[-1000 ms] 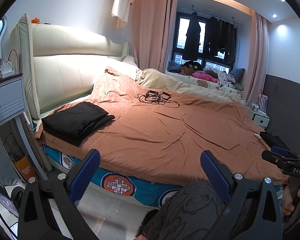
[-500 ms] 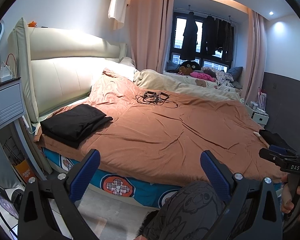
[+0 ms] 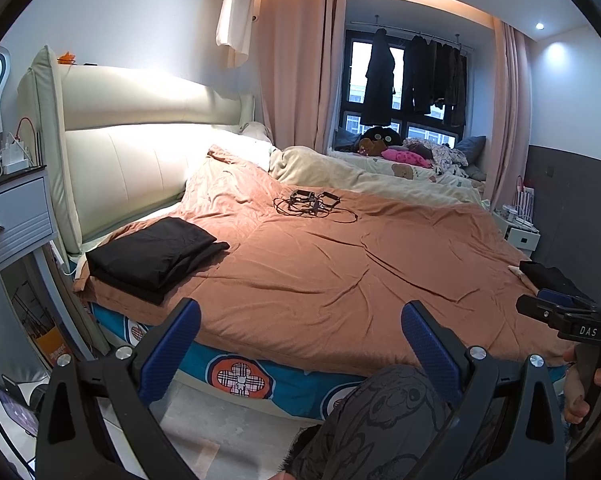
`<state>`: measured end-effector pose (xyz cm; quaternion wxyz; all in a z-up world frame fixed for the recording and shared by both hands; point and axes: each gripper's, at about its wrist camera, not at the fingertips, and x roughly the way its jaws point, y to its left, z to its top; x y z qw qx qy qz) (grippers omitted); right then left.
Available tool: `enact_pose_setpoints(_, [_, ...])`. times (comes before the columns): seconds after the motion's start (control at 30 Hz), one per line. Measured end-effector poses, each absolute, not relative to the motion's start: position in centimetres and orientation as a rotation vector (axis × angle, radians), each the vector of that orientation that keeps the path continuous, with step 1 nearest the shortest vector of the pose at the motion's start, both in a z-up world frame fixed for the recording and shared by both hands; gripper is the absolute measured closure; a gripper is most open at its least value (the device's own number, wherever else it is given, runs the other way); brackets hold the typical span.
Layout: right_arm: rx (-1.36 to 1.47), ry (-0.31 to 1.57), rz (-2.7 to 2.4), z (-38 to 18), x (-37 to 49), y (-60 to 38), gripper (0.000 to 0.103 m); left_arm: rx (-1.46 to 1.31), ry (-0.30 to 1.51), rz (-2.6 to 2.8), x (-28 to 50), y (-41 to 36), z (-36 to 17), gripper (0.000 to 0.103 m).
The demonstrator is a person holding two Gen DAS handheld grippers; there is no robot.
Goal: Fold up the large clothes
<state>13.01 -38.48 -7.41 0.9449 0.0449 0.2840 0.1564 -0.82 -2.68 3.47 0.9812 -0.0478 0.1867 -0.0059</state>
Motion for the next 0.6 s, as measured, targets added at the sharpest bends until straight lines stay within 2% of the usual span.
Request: enact_pose_setpoints(0.6, [0.091,0.561,0.314,-6.1,12.0,-38.2,0.000,-0.082,0.362,-0.017,-2.1,-2.8,3.9,0.001])
